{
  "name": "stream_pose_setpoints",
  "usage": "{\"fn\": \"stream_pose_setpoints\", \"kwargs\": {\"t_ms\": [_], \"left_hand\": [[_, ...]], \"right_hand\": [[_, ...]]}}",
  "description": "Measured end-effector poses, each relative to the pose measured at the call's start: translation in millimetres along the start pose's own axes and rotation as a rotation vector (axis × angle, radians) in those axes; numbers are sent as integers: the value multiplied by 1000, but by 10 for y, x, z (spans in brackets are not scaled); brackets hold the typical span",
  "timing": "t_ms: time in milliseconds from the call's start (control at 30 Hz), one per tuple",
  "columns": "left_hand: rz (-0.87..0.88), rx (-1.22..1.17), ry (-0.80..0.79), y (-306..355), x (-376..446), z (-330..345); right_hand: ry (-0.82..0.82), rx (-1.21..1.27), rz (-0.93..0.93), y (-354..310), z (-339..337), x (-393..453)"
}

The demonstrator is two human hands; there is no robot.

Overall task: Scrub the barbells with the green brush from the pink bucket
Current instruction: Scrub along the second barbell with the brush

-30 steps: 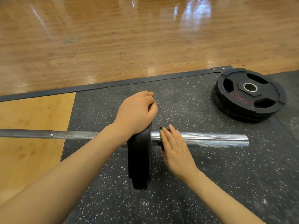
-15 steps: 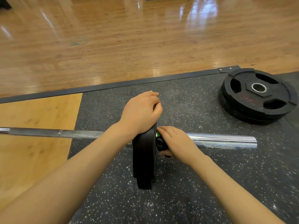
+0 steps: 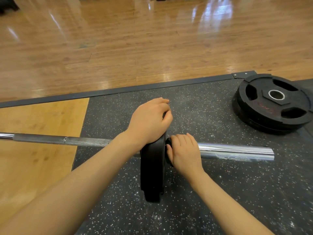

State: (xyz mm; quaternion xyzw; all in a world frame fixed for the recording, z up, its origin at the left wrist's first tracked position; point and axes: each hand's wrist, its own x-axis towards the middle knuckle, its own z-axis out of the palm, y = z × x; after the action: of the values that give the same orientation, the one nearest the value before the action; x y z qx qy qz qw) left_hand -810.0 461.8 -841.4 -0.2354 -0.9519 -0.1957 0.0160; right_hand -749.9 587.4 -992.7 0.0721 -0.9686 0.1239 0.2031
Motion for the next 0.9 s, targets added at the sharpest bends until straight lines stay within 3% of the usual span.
{"fn": "stream_pose_setpoints", "kwargs": {"t_ms": [267,433,600,900], "left_hand": [[-10,6,-8,14,32,-10],[-12,4,-10,-7,43,7],[-7,-5,-22,-20,29,-15],[15,29,-38,0,36,-20]], "right_hand": [[32,20,136,187,-77,-63],[7,8,71,-70,22,55],[-19,-87,8,82,-79,5],[-105,-14,24,222,-136,-24]]}}
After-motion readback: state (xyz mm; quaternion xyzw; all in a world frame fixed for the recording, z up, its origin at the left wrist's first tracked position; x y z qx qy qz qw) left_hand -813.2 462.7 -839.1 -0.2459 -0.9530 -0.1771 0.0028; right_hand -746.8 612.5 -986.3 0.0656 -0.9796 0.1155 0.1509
